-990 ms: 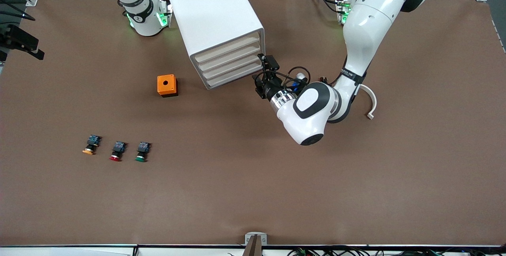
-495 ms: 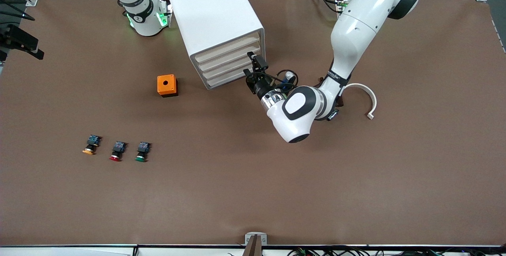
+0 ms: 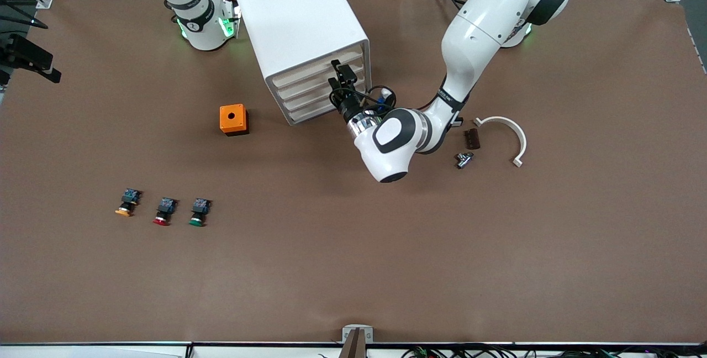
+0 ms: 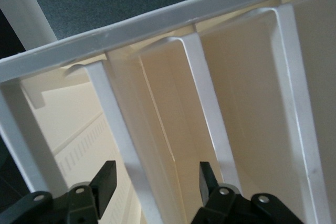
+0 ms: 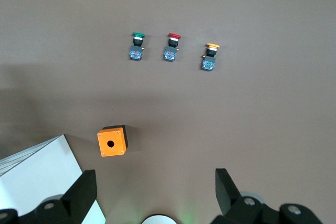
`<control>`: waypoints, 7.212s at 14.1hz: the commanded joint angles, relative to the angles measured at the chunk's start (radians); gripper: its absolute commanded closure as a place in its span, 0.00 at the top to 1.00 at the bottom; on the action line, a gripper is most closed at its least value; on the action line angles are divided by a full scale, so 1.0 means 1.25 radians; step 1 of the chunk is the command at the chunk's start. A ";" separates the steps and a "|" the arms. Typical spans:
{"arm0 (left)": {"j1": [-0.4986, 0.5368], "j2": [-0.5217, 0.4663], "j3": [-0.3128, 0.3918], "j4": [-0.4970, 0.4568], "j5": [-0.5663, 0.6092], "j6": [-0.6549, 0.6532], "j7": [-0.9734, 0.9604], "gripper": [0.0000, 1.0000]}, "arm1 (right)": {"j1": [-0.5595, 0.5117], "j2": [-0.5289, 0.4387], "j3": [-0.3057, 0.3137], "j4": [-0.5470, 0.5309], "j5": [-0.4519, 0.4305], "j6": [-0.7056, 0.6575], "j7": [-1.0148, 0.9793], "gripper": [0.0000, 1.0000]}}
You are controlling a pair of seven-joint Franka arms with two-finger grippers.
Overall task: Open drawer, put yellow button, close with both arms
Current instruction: 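Pull the drawer open with the left gripper while the right gripper reaches the yellow button, then grasp the yellow-capped button with the right gripper and lift it, then carry the yellow button into the open drawer and release it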
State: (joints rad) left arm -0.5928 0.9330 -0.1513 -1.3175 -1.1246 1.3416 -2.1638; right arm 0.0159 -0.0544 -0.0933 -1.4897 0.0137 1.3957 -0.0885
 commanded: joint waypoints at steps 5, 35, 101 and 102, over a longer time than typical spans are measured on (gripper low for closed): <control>-0.036 -0.009 0.003 -0.010 -0.022 0.004 -0.020 0.30 | -0.007 -0.007 0.002 0.018 -0.006 -0.002 -0.002 1.00; 0.138 0.010 0.006 0.000 -0.018 0.002 -0.019 0.06 | -0.149 0.391 0.002 -0.369 -0.020 0.834 0.051 1.00; 0.129 -0.210 0.065 0.118 0.423 0.253 0.932 0.99 | 0.692 0.207 0.019 -0.235 0.112 0.487 1.478 0.00; 0.125 -0.211 0.065 0.118 0.437 0.263 0.935 0.99 | 0.695 0.216 0.019 -0.235 0.106 0.487 1.483 0.00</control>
State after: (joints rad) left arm -0.4219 0.7042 -0.0762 -1.1475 -0.6266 1.6489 -1.0064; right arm 0.8647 0.2112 -0.0560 -1.7774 0.1745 1.9957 1.7285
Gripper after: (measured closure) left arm 0.009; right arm 0.590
